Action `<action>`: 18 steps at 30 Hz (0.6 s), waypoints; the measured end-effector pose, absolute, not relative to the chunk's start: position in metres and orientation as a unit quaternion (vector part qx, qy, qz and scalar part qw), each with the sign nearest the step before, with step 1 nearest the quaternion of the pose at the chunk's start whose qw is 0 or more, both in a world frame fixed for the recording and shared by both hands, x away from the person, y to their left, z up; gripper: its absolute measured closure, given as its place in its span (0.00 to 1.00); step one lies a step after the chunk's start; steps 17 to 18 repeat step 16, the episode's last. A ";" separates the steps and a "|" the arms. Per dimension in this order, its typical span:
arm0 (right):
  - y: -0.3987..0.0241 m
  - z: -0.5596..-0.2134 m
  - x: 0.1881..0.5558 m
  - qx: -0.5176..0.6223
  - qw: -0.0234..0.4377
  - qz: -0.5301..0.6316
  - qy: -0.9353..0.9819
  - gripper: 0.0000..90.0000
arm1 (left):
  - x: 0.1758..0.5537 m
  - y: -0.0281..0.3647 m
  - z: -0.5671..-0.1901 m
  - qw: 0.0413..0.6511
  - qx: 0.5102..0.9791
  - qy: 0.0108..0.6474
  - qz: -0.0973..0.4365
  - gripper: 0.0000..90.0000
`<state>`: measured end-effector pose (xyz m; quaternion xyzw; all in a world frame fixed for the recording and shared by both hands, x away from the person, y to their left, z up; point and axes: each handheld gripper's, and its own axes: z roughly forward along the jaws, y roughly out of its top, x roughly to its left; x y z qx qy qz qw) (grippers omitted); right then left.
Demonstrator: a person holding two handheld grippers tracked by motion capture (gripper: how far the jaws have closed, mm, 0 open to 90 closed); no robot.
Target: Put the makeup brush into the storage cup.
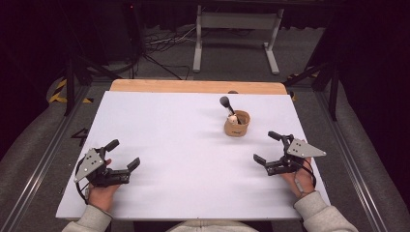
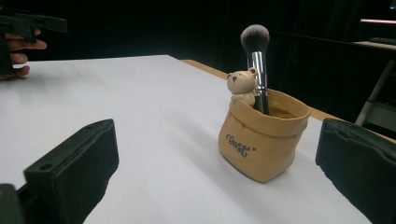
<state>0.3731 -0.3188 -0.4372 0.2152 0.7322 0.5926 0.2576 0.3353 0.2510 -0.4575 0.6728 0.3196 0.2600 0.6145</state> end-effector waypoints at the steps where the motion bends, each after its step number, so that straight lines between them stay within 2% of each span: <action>1: -0.318 -0.437 0.373 0.214 0.259 0.591 0.733 0.00 | 0.335 0.251 -0.458 0.615 0.673 0.320 0.260 0.00; 18: -0.320 -0.437 0.374 0.219 0.260 0.591 0.731 0.00 | 0.336 0.258 -0.456 0.630 0.651 0.330 0.264 0.00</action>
